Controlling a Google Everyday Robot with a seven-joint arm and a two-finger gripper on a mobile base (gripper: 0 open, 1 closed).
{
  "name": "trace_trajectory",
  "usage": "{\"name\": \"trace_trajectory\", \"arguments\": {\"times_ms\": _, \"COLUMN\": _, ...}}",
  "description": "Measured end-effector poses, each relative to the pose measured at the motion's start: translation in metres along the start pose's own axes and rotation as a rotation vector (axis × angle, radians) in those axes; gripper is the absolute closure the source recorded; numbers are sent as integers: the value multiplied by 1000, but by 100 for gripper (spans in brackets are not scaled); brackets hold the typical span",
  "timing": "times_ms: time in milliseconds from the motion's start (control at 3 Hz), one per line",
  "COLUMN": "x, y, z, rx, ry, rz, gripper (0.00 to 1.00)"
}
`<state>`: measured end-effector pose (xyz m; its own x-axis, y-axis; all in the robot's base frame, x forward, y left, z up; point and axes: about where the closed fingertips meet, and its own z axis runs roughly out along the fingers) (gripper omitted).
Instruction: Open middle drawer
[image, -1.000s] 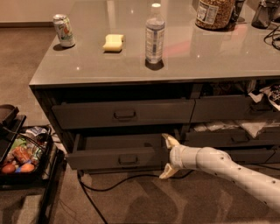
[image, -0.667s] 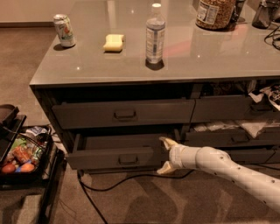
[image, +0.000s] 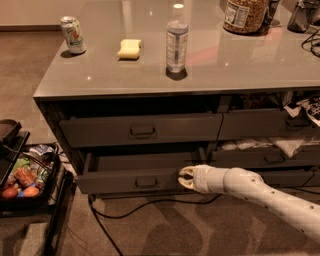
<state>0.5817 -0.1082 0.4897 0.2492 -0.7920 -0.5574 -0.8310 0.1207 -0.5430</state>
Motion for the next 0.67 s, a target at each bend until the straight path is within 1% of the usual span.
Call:
{"name": "trace_trajectory", "arguments": {"times_ms": 333, "x": 0, "y": 0, "z": 0, "rx": 0, "ry": 0, "rz": 0, "gripper": 89}}
{"name": "trace_trajectory", "arguments": {"times_ms": 667, "x": -2, "y": -3, "z": 4, "rx": 3, "ry": -7, "rz": -13, "gripper": 100}}
